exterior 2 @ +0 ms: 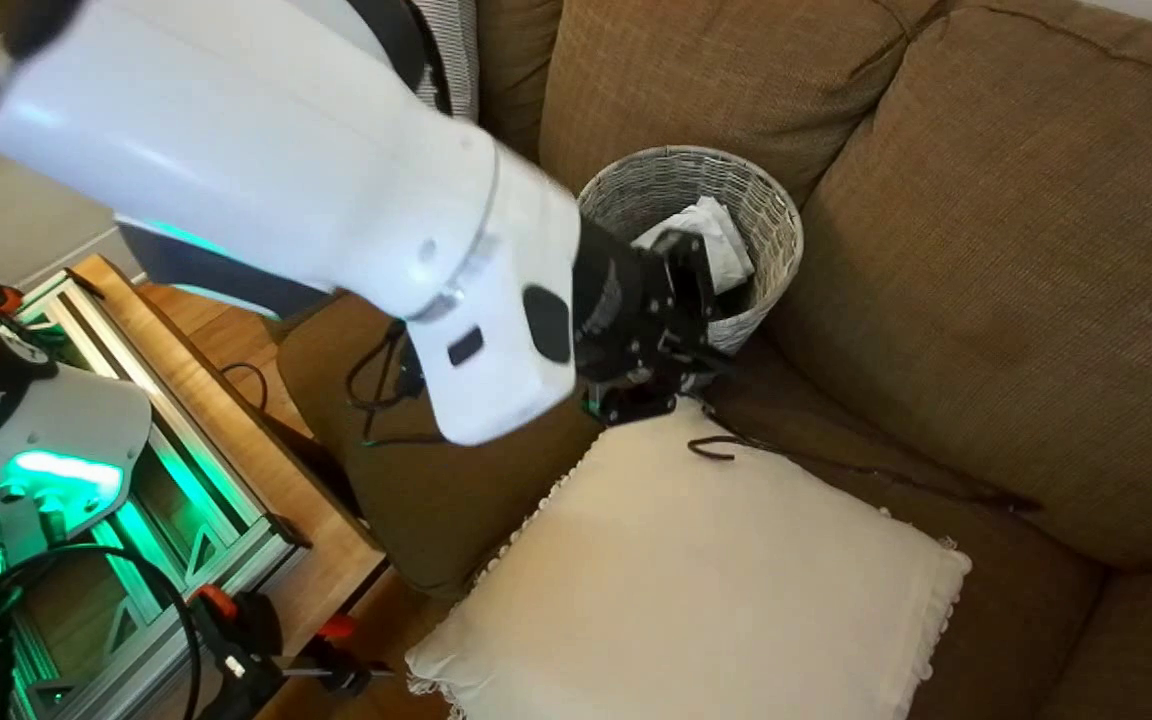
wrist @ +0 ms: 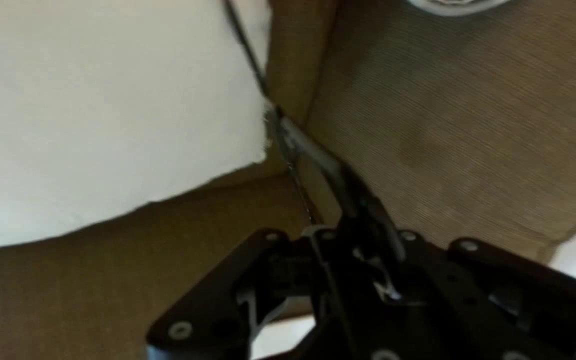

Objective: Put the hanger in the basket

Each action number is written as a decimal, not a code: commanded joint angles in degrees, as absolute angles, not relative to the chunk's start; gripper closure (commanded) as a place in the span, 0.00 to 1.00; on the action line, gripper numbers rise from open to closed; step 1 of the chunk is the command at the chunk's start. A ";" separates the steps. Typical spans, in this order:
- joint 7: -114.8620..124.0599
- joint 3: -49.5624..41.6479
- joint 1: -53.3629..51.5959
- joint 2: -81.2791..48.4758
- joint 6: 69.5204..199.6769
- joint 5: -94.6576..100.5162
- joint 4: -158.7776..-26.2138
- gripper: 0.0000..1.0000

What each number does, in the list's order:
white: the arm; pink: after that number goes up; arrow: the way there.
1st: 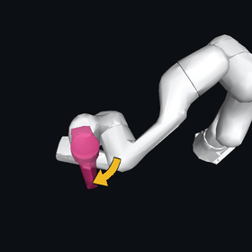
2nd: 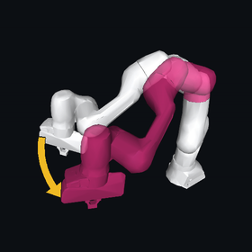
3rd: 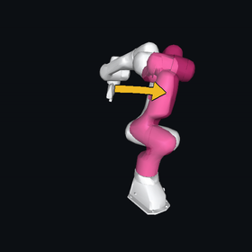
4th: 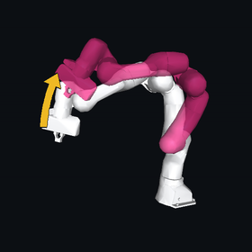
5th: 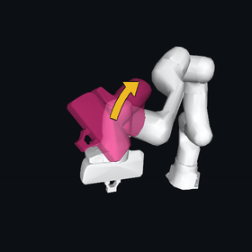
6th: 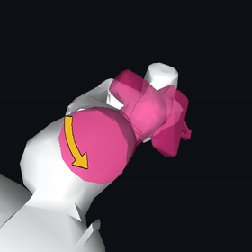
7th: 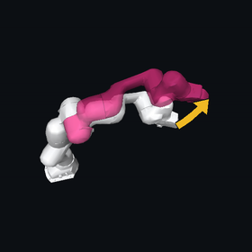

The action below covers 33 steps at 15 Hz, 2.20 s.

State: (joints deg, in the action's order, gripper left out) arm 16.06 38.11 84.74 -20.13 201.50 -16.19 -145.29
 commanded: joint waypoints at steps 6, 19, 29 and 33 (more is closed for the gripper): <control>40.85 62.34 110.92 -7.85 216.18 15.77 -158.29 0.98; 67.50 60.50 118.12 1.42 221.87 71.65 -157.52 0.98; 79.27 20.05 104.40 14.02 239.83 101.07 -157.43 0.98; 73.22 21.46 105.58 14.46 235.30 103.17 -157.47 0.98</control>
State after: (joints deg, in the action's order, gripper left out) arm 76.24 20.36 105.57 14.29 240.00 100.92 -157.48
